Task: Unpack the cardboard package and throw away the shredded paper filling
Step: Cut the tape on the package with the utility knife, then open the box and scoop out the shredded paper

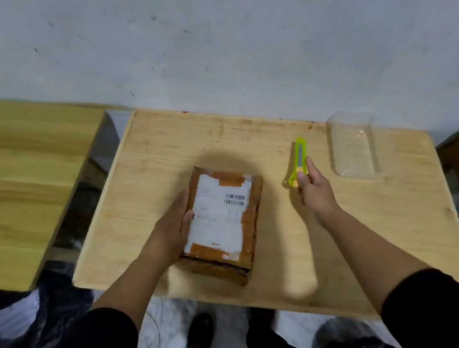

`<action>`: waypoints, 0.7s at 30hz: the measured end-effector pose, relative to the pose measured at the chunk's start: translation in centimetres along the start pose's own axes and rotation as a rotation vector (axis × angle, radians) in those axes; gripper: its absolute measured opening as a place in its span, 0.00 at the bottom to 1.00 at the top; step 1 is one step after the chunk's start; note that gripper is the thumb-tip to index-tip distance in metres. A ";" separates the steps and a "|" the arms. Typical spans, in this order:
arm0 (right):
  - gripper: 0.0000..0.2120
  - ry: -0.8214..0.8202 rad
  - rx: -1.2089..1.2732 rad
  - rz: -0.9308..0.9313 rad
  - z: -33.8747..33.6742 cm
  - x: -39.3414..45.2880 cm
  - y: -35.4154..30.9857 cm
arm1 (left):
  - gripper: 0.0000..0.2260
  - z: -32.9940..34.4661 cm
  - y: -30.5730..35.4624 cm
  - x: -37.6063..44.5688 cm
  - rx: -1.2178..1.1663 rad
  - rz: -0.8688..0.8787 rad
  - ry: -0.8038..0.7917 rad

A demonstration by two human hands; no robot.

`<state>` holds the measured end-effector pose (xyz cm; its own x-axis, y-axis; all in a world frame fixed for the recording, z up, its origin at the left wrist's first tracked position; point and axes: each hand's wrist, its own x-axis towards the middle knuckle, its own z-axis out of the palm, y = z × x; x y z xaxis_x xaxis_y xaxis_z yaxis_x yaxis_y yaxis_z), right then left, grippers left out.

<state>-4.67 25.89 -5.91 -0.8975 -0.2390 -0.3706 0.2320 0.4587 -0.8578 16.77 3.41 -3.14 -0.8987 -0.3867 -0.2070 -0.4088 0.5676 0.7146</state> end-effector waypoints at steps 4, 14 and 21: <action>0.25 -0.002 -0.072 -0.014 -1.2 4.4 -0.5 | 0.24 -0.2 0.9 -0.5 0.037 0.022 0.028; 0.26 -0.056 -0.378 -0.112 -2.3 7.0 -2.8 | 0.24 0.0 1.7 -0.5 0.196 -0.122 0.030; 0.24 -0.110 -0.338 -0.211 -1.4 4.5 -4.4 | 0.22 0.3 2.0 -1.7 0.021 -0.198 0.223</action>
<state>-10.28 23.98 -3.31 -0.8624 -0.4398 -0.2507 -0.1058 0.6408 -0.7604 17.47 5.42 -1.52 -0.7450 -0.6402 -0.1876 -0.5781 0.4793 0.6604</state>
